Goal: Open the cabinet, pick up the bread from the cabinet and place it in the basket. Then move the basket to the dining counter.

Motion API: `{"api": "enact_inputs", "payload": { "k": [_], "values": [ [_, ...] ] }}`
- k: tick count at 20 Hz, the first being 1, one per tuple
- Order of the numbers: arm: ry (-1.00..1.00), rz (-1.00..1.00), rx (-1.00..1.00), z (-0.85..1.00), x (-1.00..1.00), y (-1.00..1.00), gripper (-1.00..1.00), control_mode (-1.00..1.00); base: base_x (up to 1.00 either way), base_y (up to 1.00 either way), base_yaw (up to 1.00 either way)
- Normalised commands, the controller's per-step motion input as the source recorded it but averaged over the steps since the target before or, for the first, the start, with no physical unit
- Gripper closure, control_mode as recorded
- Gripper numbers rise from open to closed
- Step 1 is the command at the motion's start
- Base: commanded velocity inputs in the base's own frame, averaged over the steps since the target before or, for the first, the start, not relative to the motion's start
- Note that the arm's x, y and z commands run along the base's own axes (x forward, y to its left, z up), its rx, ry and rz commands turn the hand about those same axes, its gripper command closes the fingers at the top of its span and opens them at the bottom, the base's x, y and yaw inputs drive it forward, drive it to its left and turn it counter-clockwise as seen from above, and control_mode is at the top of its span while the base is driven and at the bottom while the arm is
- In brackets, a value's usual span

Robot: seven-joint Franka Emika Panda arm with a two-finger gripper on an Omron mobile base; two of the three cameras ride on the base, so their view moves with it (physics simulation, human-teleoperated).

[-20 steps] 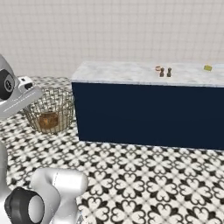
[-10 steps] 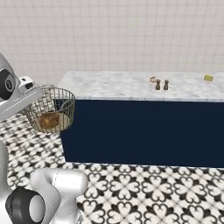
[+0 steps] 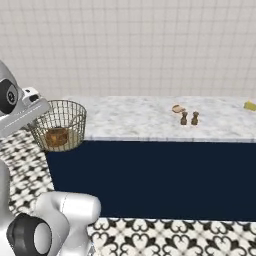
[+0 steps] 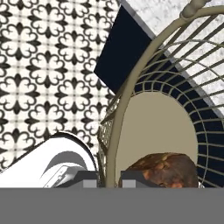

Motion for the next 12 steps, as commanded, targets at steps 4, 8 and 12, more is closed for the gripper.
{"api": "enact_inputs", "payload": {
  "k": [4, 8, 12],
  "values": [
    [0.00, 0.00, 0.00, 0.00, 0.00, 0.00, 1.00, 1.00, 1.00, 0.00, -0.02],
    [0.00, 0.00, 0.00, 0.00, 0.00, 0.00, 1.00, 1.00, 1.00, 0.00, 0.00],
    [0.00, 0.00, 0.00, 0.00, 0.00, 0.00, 1.00, 1.00, 0.64, -0.01, 0.00]
  ]
}}
